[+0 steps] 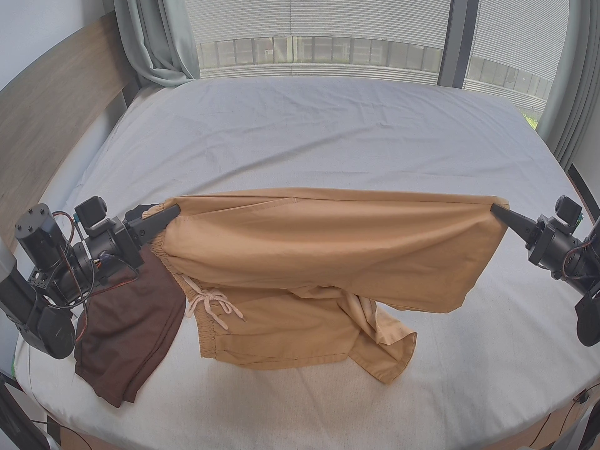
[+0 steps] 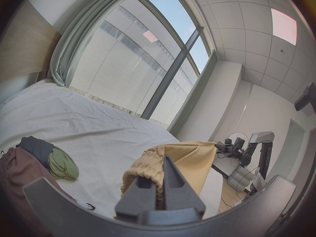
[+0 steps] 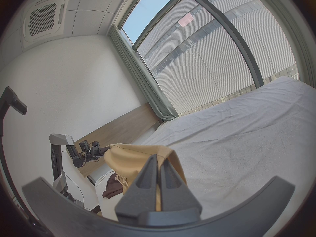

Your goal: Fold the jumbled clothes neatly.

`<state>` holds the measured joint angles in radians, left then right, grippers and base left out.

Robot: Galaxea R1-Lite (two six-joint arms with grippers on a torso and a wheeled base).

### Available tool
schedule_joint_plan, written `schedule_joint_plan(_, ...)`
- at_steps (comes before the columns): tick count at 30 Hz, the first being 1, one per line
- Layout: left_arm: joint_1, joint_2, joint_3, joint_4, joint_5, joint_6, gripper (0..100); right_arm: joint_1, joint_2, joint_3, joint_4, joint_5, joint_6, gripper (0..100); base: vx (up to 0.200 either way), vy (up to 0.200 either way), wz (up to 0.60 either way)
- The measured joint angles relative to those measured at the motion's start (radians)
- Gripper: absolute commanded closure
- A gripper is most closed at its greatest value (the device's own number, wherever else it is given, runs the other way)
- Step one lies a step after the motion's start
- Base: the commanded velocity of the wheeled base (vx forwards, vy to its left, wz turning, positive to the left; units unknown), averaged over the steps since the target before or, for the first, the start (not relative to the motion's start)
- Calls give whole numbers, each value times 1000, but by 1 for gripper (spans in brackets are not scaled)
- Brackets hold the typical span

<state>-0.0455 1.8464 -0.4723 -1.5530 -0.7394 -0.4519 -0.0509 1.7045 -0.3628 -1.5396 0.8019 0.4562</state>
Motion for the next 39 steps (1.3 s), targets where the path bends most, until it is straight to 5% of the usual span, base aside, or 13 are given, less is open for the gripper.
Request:
schedule_joint_plan(8,-13,-32,-7,0,4,-6,100,28,2,-74,6,-79,-1,100,0,0,0)
schedule_joint_plan(17,-10,-25,-23,0,26,-8,100,44,17,-184,119,-99,21,100,0,0,0)
schedule_joint_plan(39,-28,146,-187,0,139,-76,100,44,262,-351,107,-140,23,100,0,0,0)
